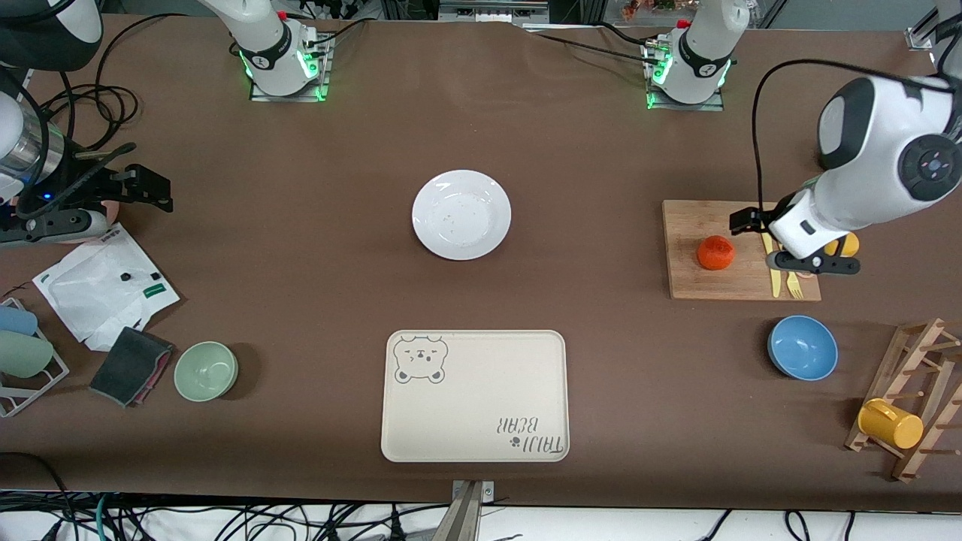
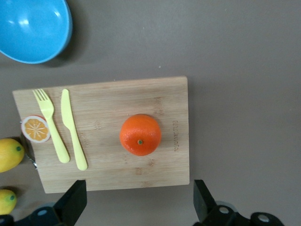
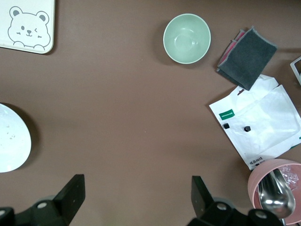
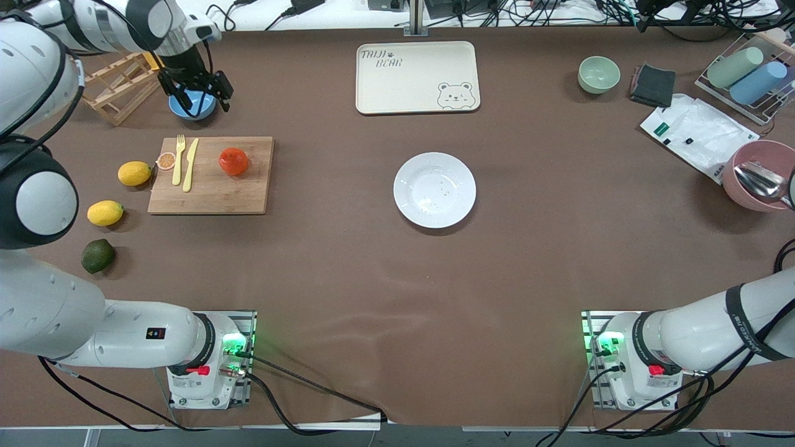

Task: Place orange and plate with both arms
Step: 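Reach the left gripper down to the orange on the cutting board and grasp it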

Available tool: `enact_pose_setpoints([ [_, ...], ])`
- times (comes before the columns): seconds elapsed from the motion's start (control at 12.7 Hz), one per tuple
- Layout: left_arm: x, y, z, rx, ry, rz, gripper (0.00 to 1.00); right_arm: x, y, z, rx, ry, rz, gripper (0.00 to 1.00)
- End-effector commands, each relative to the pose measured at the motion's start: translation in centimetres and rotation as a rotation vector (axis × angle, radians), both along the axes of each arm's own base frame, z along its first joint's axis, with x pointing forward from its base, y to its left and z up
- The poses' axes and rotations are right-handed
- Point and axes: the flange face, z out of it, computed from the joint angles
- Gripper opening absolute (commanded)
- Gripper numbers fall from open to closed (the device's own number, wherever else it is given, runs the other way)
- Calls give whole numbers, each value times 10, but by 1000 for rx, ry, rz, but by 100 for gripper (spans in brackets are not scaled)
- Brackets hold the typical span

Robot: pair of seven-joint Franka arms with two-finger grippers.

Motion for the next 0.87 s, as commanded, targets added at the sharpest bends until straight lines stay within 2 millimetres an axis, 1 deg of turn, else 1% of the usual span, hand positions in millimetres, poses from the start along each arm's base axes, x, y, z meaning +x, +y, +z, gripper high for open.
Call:
enact_pose_setpoints([
  [0.0,5,2,-26,19,17,-23,100,2,-2,5,-3,-6,-12,100],
  [0.16,4,2,-46,18,10,-23,100,2,-2,5,-3,-6,-12,100],
  [0.32,-6,3,-66,16,-16,-24,100,2,-2,5,-3,-6,-14,100],
  [0.63,-17,2,-88,17,-19,-30,100,2,-2,5,-3,-5,-14,100],
  [0.79,-20,3,-115,22,-41,-45,100,2,-2,5,-3,-6,-14,100],
])
